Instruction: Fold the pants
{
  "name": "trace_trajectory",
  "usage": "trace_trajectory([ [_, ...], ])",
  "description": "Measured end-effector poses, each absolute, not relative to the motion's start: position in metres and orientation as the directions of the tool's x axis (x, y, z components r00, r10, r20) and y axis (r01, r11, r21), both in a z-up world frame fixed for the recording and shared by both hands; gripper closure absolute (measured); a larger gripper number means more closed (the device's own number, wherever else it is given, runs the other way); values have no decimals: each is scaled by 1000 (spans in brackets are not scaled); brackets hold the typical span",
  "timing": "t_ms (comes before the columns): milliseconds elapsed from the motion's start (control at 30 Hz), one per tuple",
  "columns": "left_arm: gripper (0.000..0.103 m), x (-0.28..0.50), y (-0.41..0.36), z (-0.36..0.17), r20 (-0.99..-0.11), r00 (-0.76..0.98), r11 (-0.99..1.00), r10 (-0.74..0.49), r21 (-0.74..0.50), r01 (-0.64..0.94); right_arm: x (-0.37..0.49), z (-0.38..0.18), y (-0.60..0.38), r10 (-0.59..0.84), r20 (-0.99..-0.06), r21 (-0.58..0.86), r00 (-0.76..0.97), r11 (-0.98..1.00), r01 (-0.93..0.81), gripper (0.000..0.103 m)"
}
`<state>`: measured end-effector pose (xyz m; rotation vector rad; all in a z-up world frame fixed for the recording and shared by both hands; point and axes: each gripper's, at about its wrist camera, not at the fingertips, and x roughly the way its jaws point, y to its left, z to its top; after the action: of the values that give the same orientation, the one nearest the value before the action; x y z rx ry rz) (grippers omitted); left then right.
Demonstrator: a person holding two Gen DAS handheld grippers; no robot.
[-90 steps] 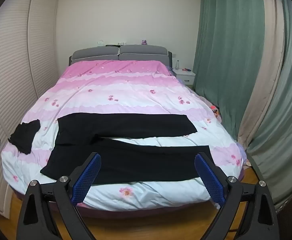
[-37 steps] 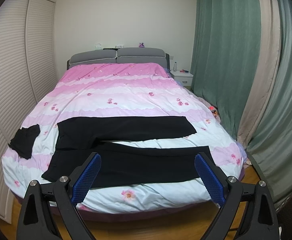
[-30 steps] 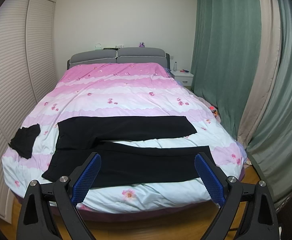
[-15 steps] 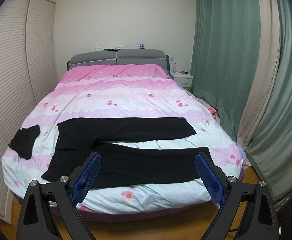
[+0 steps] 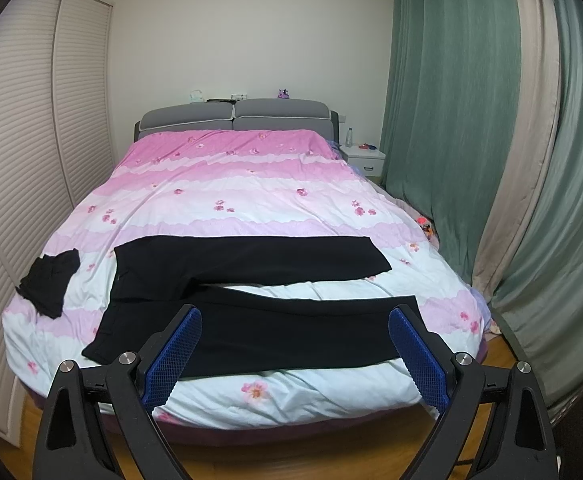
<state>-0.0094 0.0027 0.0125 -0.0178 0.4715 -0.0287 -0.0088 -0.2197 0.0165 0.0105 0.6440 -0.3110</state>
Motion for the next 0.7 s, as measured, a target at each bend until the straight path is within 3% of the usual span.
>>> trace_trajectory([
  [433, 0, 0, 9, 5, -436, 900, 1000, 15, 23, -5, 1, 18, -215, -277, -570, -105, 774, 958, 266, 7],
  [700, 0, 15, 24, -22, -497, 865, 998, 67, 32, -59, 31, -2, -201, -189, -582, -105, 791, 982, 157, 7],
])
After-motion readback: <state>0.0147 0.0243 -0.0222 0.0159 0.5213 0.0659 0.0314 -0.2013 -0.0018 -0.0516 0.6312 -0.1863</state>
